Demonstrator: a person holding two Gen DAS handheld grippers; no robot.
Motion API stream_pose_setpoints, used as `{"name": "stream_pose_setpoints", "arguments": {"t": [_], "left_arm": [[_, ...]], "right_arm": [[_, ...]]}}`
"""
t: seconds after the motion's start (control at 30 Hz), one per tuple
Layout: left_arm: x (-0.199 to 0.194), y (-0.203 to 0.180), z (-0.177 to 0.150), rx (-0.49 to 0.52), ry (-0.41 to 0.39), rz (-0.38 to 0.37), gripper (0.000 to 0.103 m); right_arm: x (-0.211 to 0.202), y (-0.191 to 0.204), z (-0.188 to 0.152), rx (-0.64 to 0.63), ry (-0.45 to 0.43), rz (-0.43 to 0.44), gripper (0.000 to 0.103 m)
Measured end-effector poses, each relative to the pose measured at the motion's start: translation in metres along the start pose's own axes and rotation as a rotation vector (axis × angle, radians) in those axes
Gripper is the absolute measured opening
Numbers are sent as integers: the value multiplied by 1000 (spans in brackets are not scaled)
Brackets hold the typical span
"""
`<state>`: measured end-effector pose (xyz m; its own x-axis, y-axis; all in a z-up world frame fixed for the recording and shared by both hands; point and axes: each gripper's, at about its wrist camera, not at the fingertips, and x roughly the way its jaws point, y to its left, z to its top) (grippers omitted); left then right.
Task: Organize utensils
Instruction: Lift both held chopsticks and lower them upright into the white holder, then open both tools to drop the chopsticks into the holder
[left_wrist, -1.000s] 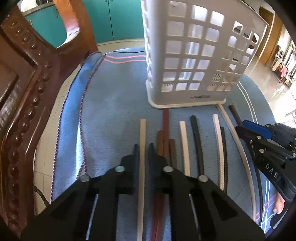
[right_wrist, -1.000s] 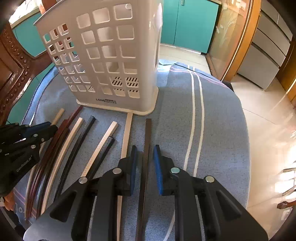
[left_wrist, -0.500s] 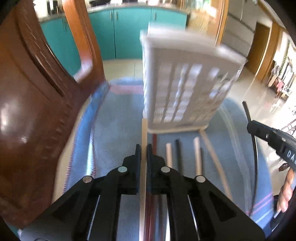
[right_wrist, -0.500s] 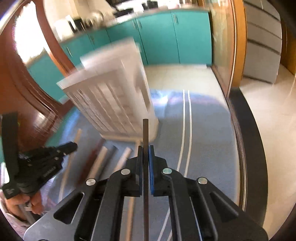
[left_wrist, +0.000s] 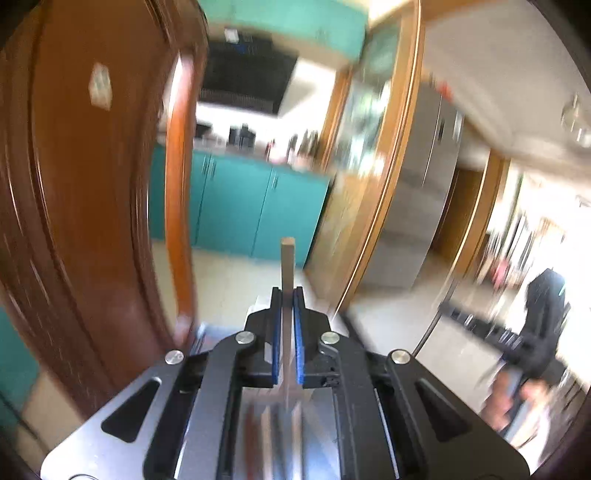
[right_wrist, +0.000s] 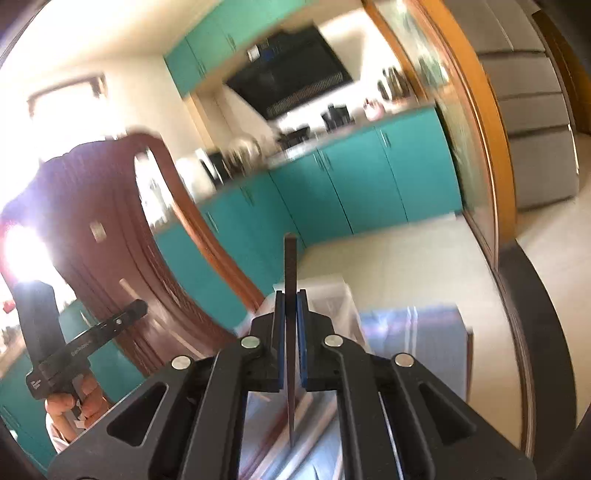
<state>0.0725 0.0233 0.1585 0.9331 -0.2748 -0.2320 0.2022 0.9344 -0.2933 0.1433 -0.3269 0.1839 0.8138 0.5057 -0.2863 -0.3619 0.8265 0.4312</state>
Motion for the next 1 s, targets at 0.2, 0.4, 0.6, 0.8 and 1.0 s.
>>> {"name": "stream_pose_setpoints", "arguments": {"t": [0.2,0.4,0.6,0.8,1.0], "left_arm": [[11,9,20,-76,-233,76,7],[66,21,0,-107,-166,152,7],[121,29,-28,-60,-32,221,7],[143,43,-52,-114,55,198,7],[109,30,-57,-74,-49,165,14]], "right_arm": [[12,15,35,-29,-204,-50,7],[57,17,17,-146,-203,-185,7],[90,10,-14,-209,-84,-225,7],[94,1,-23,-202,-29,-234,10],[68,-8,-20,-179,-61,-216,44]]}}
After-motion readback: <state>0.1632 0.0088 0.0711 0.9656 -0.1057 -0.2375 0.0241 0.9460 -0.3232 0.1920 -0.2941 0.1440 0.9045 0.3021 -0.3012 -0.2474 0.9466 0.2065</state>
